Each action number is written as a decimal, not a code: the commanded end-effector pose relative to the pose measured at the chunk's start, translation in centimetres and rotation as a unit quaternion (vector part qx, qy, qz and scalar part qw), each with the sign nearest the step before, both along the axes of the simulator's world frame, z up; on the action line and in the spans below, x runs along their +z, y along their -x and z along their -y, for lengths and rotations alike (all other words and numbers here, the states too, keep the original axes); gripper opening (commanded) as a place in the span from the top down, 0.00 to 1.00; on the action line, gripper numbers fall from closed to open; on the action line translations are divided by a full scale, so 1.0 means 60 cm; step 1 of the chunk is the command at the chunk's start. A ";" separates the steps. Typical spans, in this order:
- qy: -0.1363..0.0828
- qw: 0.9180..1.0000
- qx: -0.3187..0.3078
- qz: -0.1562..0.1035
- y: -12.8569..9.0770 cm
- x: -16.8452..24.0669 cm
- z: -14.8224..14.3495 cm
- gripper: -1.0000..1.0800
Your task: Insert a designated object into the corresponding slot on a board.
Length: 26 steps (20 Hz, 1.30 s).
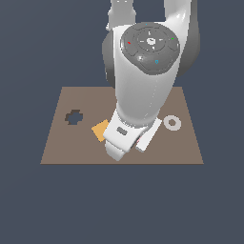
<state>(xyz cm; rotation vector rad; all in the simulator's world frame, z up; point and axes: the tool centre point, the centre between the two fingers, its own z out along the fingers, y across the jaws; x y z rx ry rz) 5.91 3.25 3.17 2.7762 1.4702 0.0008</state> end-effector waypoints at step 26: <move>0.000 0.882 0.471 0.001 0.157 0.008 0.108 1.00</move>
